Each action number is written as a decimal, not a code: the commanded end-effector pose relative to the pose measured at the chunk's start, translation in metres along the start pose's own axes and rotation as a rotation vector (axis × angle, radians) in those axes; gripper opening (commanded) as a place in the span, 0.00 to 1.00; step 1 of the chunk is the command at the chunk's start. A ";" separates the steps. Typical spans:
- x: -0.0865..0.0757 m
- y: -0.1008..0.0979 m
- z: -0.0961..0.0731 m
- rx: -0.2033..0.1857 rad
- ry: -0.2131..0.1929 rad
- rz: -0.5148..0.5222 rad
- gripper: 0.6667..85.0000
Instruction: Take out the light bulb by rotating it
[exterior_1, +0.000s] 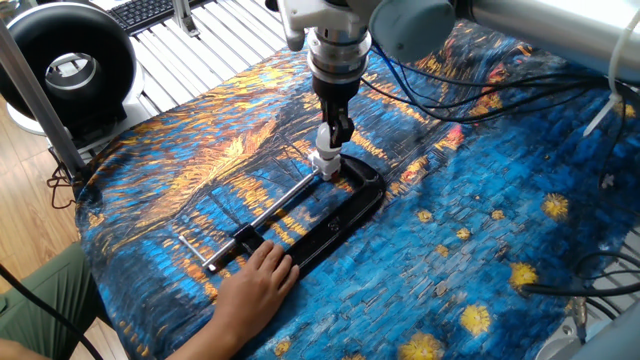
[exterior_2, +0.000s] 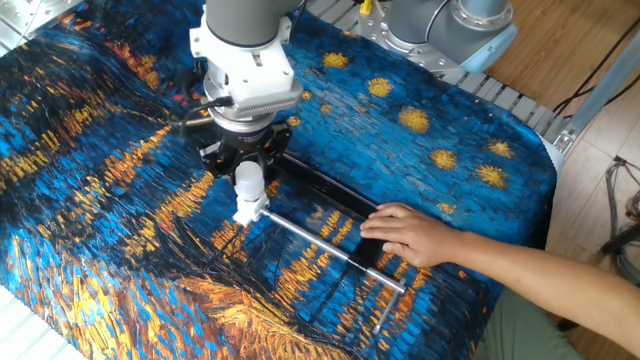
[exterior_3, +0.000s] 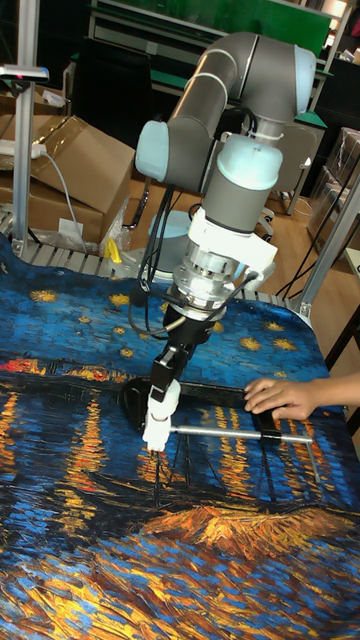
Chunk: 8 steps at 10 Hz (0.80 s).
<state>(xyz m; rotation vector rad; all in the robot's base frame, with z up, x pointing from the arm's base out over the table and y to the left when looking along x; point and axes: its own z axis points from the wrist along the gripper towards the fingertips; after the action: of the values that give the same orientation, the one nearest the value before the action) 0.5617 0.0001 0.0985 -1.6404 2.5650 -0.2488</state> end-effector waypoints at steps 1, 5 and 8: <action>-0.011 -0.002 -0.001 0.005 -0.039 -0.049 0.29; -0.017 -0.004 0.003 -0.001 -0.066 -0.141 0.66; -0.008 -0.008 0.003 -0.011 -0.062 -0.173 0.81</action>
<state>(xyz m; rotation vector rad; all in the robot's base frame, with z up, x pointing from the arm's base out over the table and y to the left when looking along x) 0.5711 0.0077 0.0955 -1.8117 2.4151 -0.2120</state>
